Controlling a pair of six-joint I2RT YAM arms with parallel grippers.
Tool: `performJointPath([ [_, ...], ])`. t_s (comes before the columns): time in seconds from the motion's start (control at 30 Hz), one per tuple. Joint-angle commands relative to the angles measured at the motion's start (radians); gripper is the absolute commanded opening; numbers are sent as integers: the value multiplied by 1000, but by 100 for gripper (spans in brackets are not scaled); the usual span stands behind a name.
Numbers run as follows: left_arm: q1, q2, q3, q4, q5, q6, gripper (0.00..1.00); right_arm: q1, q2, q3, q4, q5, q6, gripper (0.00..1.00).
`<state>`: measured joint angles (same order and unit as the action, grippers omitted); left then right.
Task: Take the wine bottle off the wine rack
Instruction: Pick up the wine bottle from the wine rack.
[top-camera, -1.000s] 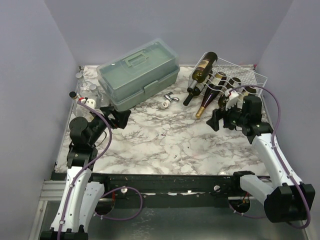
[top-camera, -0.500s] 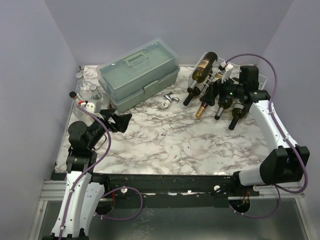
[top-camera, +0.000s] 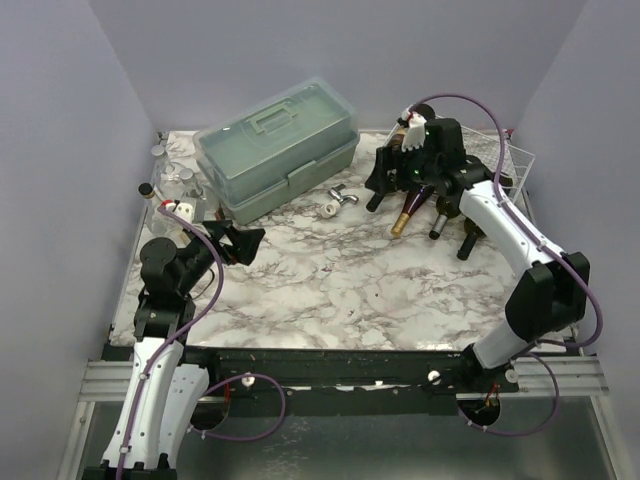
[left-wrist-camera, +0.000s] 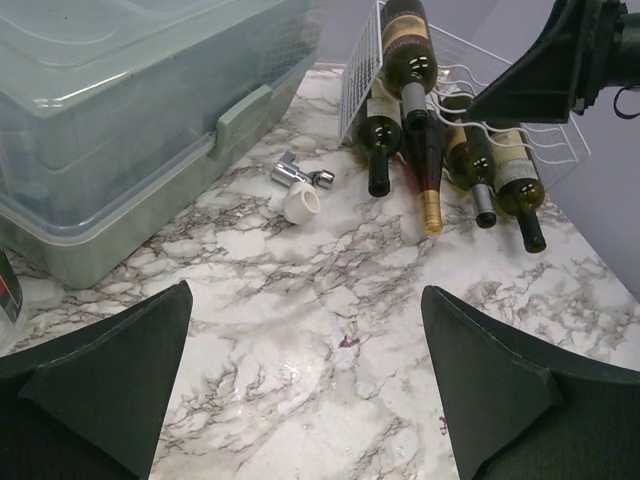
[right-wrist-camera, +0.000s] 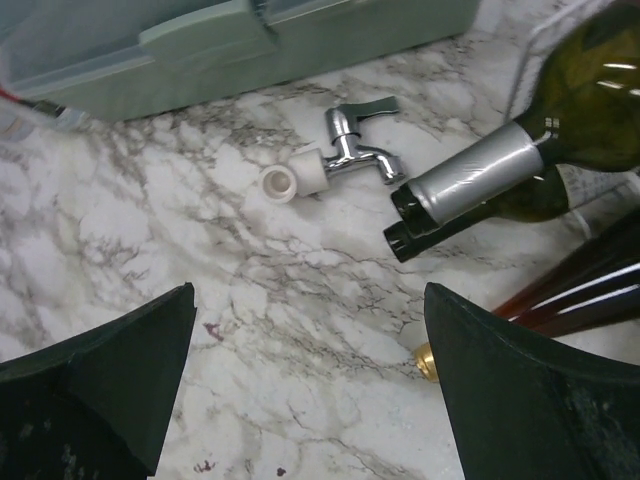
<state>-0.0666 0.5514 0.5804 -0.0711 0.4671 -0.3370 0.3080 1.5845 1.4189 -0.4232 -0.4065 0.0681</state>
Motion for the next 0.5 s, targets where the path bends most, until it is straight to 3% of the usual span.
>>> performJointPath([
  [0.0,5,7,26,-28,15,4,99,72,56,82,22,415,171,100],
  [0.1,5,8,25,-29,9,7,99,116,126,139,-34,652,250,100],
  [0.27,4,10,26,-32,6,12,99,120,222,218,-101,722,381,100],
  [0.47,5,6,28,-38,-1,18,99,120,244,213,-50,753,497,99],
])
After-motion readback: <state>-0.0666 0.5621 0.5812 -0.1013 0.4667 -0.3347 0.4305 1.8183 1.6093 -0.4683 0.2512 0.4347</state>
